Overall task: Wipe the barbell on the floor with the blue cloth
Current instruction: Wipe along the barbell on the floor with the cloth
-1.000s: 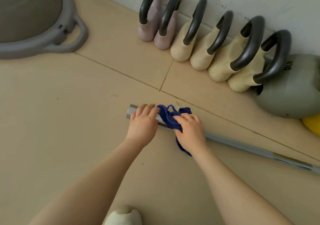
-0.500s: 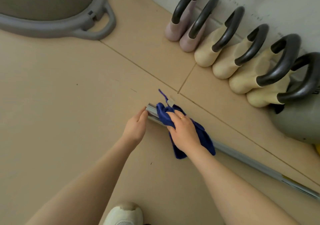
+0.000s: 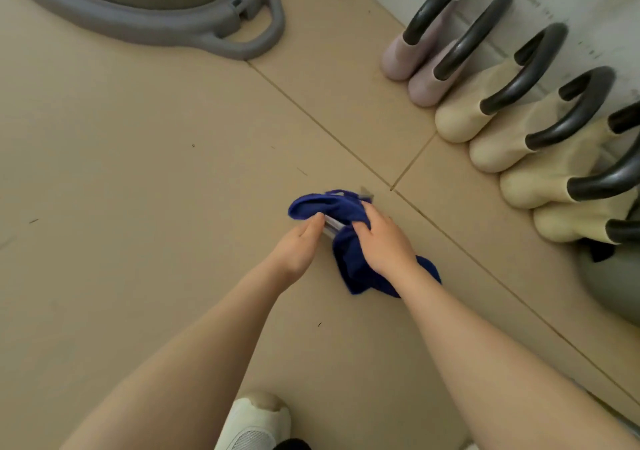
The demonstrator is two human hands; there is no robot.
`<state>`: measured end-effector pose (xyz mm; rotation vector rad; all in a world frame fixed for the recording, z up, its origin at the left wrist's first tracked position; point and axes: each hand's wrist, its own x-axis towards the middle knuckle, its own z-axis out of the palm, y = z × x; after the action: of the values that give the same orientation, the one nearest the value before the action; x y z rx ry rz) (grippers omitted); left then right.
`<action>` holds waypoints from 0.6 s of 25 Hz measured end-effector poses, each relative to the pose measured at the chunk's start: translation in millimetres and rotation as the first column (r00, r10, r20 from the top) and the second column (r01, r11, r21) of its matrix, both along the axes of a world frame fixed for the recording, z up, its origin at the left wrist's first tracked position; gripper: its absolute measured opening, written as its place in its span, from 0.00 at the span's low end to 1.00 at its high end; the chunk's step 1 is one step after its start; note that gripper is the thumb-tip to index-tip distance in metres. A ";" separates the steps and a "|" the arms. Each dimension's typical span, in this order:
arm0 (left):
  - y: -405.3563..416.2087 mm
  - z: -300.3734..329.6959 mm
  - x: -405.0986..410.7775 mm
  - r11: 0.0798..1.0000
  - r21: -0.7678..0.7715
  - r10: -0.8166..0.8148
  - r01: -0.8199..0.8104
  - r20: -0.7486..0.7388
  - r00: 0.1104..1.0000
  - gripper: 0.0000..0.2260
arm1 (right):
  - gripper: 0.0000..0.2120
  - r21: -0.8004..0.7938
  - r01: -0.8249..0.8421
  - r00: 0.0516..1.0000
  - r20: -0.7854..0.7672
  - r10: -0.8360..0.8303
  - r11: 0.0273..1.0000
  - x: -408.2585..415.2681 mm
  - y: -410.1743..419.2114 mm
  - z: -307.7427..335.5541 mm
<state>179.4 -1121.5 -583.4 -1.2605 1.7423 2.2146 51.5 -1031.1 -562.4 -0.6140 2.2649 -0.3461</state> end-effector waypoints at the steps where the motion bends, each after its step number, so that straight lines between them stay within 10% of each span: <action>1: -1.8 0.0 0.9 1.000 -0.019 -0.021 0.021 -0.003 1.000 0.18 | 0.18 0.098 0.114 0.993 -0.014 -0.113 0.989 -3.4 3.2 1.2; 3: -3.4 -2.3 1.0 0.999 -0.024 -0.044 0.043 -0.023 0.999 0.18 | 0.16 0.180 0.134 0.990 -0.066 -0.124 0.975 -1.0 -2.9 1.1; 9: -13.8 -8.2 3.2 0.939 -0.202 -0.254 0.277 0.135 0.958 0.17 | 0.16 -0.269 -0.152 0.982 0.069 0.177 0.951 11.9 -22.4 9.3; 15: -18.0 -10.9 -4.4 0.933 -0.322 -0.143 0.161 0.080 0.987 0.13 | 0.13 0.215 0.190 0.970 -0.194 -0.148 0.958 -10.8 25.1 4.0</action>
<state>175.0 -1139.4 -594.3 -1.1768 2.1706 1.8433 40.8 -1006.0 -558.5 -0.3401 2.4896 -0.1083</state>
